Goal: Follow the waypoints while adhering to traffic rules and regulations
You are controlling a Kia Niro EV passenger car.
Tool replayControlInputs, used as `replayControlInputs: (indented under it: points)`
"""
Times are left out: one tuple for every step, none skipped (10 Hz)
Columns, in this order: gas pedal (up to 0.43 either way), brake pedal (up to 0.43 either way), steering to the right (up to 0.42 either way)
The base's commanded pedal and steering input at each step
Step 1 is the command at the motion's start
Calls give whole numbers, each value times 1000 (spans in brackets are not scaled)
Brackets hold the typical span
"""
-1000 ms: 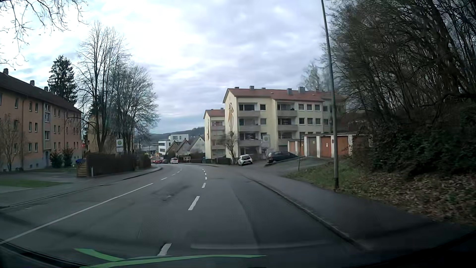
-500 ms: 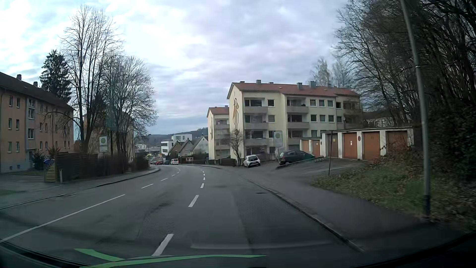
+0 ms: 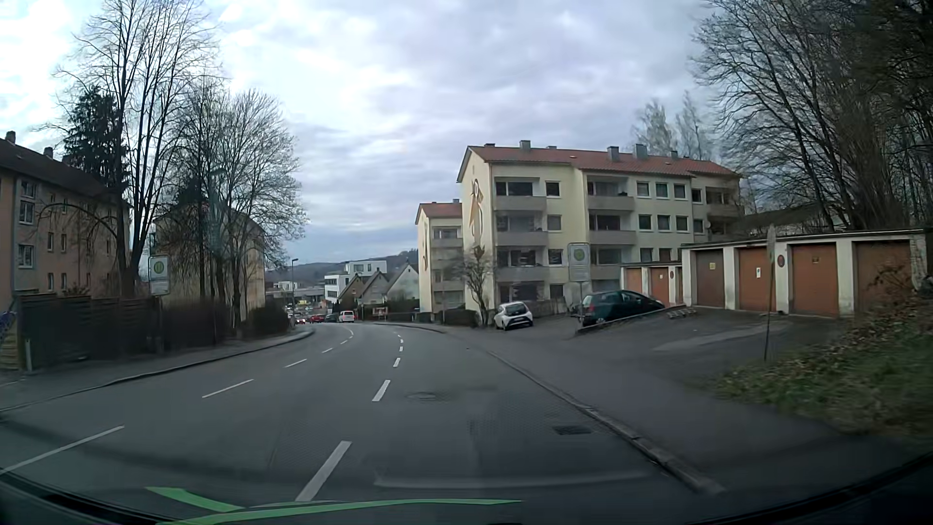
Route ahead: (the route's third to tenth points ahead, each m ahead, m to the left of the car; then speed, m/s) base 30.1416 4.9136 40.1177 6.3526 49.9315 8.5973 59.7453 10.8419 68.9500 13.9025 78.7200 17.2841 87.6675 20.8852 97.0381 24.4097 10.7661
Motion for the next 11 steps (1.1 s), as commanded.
replayControlInputs:
  points:
    - [0, 98, -25]
    - [0, 98, -24]
    - [0, 104, -23]
    - [0, 104, -23]
    - [0, 104, -22]
    - [0, 104, -19]
    - [0, 104, -16]
    - [0, 104, -14]
    - [0, 98, -13]
    - [0, 98, -13]
    - [0, 104, -14]
